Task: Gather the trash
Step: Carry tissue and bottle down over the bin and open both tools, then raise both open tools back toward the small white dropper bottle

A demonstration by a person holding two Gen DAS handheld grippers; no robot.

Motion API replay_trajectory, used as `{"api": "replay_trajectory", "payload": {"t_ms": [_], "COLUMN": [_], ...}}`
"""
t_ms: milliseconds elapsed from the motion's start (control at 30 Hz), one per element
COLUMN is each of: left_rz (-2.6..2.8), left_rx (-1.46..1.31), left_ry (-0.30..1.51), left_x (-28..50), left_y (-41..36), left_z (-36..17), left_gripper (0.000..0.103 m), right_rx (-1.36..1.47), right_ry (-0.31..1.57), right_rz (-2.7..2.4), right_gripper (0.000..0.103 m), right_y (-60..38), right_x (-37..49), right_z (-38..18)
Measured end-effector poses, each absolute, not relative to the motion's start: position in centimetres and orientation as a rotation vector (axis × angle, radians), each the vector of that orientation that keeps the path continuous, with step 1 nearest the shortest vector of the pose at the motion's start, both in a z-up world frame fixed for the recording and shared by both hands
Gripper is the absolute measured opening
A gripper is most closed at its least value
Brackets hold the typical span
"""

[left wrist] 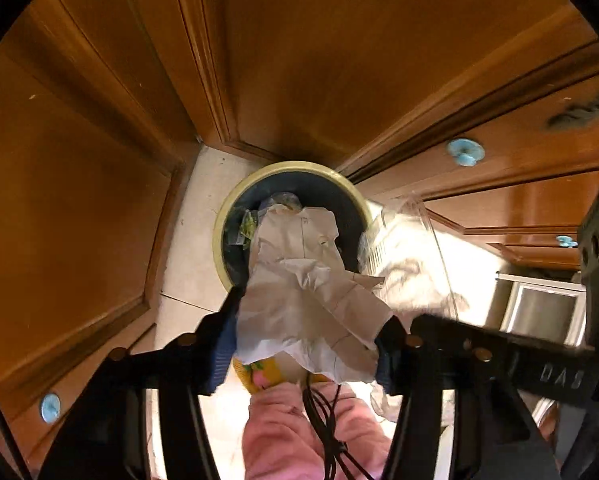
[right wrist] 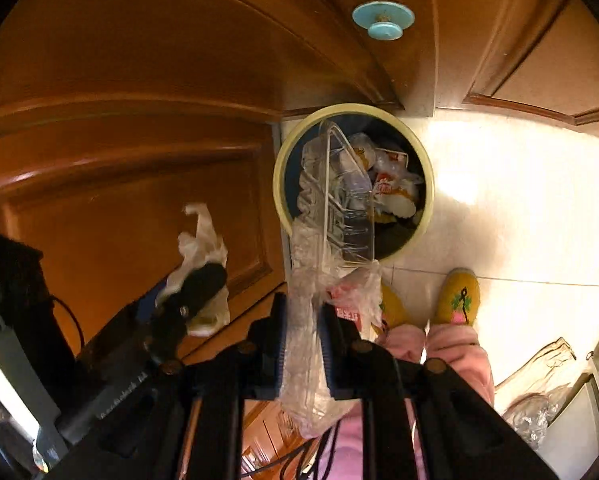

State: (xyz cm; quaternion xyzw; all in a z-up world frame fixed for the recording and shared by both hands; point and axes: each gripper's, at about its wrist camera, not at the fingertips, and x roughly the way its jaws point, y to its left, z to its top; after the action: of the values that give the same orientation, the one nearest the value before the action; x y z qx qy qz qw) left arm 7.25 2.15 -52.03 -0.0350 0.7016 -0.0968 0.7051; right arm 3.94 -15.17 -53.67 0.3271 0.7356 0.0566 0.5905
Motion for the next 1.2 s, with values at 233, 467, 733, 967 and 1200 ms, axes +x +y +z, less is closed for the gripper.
{"api": "replay_trajectory", "payload": {"t_ms": [233, 467, 733, 967, 1200], "left_rz": [-0.184, -0.179, -0.157, -0.169, -0.208], "left_rx": [-0.098, -0.065, -0.081, -0.075, -0.057], "left_ry": [1.587, 1.571, 1.564, 1.524, 1.440], "left_x": [8.5, 7.6, 6.6, 5.4, 4.8], "left_y": [3.7, 3.3, 4.2, 4.3, 4.2], "left_z": [-53.0, -51.3, -47.9, -40.1, -29.3], "left_gripper": [0.066, 0.069, 0.071, 0.080, 0.081], "right_rx": [0.681, 0.571, 0.544, 0.516, 0.497], "right_ry": [1.669, 1.635, 1.606, 1.561, 1.470], "right_rz": [0.097, 0.114, 0.059, 0.068, 0.097], "right_gripper": [0.060, 0.060, 0.060, 0.060, 0.060], "right_y": [-15.2, -15.4, -16.5, -16.3, -16.5], "right_x": [5.6, 4.0, 2.8, 2.1, 1.5], "right_z": [-53.1, -50.1, -46.8, -39.9, -30.7]}}
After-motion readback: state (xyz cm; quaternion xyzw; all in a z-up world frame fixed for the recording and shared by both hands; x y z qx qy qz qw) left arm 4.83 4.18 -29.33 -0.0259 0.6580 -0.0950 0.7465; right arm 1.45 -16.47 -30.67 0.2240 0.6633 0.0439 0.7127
